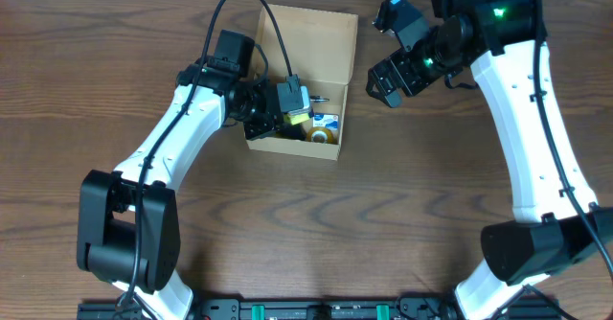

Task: Pack container
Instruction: 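Carry the highlighter with the left gripper and lower it into the box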

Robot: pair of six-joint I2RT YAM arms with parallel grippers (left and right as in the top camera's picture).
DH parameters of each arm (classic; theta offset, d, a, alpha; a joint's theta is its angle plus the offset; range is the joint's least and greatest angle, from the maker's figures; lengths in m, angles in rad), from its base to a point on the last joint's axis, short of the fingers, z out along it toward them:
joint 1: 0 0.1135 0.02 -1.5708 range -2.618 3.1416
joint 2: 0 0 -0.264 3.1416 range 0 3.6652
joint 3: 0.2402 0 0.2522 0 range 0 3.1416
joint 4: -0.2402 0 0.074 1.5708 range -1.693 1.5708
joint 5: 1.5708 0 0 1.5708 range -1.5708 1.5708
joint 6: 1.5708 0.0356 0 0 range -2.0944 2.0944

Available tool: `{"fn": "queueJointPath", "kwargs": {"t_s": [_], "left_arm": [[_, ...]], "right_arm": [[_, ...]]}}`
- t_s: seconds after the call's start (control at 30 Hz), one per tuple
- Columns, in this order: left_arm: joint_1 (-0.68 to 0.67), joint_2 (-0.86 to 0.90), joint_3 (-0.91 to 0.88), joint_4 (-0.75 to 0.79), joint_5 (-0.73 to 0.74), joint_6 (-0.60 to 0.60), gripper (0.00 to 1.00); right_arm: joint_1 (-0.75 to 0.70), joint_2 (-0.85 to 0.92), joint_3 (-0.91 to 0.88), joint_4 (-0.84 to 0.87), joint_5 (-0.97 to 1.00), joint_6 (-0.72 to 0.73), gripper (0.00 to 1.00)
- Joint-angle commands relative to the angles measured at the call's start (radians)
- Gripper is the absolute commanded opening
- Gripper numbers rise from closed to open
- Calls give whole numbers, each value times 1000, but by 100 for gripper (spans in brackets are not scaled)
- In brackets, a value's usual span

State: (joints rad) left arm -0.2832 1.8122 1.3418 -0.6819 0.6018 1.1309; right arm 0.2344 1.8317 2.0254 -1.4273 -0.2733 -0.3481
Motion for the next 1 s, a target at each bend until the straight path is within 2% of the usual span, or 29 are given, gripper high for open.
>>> {"fn": "queueJointPath", "kwargs": {"t_s": [0.0, 0.37, 0.7, 0.87, 0.97], "left_arm": [[1, 0, -12, -11, -3, 14, 6], [-6, 0, -11, -50, 5, -23, 6], [-6, 0, -11, -50, 19, -147, 6], [-6, 0, -11, -43, 17, -153, 6], [-5, 0, -11, 8, 3, -76, 6]], "right_arm": [[9, 1, 0, -1, -4, -5, 99], [9, 1, 0, -1, -4, -5, 99], [9, 1, 0, -1, -4, -5, 99], [9, 1, 0, -1, -4, -5, 99], [9, 1, 0, -1, -4, -5, 99]]}}
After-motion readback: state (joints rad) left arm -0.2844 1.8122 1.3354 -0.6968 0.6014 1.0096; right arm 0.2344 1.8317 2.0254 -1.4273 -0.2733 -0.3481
